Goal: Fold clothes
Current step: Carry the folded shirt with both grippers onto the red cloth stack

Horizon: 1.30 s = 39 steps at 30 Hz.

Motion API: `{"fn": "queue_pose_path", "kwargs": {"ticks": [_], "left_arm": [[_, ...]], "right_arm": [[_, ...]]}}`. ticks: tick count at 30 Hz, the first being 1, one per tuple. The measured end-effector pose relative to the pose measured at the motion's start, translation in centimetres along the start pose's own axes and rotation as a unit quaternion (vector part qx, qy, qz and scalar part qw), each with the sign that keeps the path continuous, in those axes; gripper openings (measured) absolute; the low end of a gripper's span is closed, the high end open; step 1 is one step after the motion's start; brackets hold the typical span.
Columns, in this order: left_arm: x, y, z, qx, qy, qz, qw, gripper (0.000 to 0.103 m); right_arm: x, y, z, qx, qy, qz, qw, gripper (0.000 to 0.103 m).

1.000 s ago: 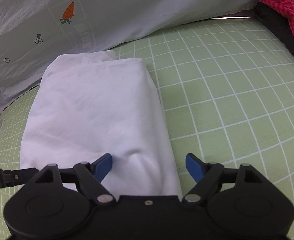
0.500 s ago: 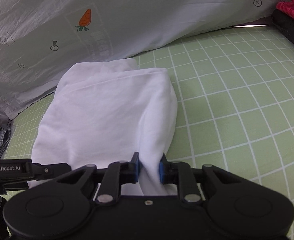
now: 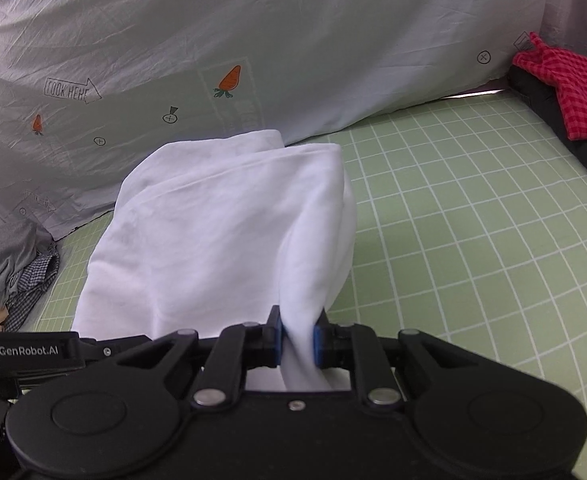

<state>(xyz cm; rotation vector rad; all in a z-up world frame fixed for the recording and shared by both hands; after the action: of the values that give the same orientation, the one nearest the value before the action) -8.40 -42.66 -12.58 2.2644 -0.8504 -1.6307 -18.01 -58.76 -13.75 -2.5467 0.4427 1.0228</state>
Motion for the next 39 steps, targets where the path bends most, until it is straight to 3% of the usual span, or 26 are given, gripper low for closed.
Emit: {"fn": "queue_pose_path", "kwargs": {"ticks": [9, 14, 18, 24, 31, 39], "left_arm": [[-1.2, -2.3, 4.4, 0.018, -0.058, 0.030, 0.9977, 0.027], [-0.4, -0.8, 7.0, 0.047, -0.099, 0.044, 0.9930, 0.027], [0.6, 1.7, 7.6, 0.071, -0.107, 0.056, 0.9902, 0.027], [2.6, 7.5, 8.8, 0.092, -0.093, 0.067, 0.9891, 0.027], [7.4, 17.8, 11.2, 0.067, -0.055, 0.074, 0.9935, 0.027], [13.1, 32.4, 10.5, 0.045, -0.023, 0.113, 0.9923, 0.027]], "right_arm": [[-4.7, -2.3, 5.7, 0.014, -0.023, 0.053, 0.998, 0.015], [-6.7, -1.0, 8.3, 0.046, -0.048, 0.098, 0.993, 0.015], [-8.3, 1.1, 9.0, 0.069, -0.039, 0.119, 0.990, 0.015], [-9.7, 7.0, 8.0, 0.068, -0.015, 0.123, 0.990, 0.015], [-10.8, 16.8, 6.0, 0.052, 0.014, 0.110, 0.992, 0.015], [-13.1, 30.2, -1.9, 0.021, 0.061, 0.120, 0.991, 0.015]]}}
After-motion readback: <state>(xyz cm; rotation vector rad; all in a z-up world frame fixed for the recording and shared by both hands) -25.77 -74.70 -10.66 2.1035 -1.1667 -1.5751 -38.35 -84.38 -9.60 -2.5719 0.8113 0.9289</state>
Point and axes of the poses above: each gripper's, at about its wrist camera, not at the fingertips, and x roughly the way its jaws point, y to its right, z to its underside, the point moved 10 cm from there along x, roughly the way its jaws point, and after that the axes turned 11 degrees about -x, right-handed, at the moved point
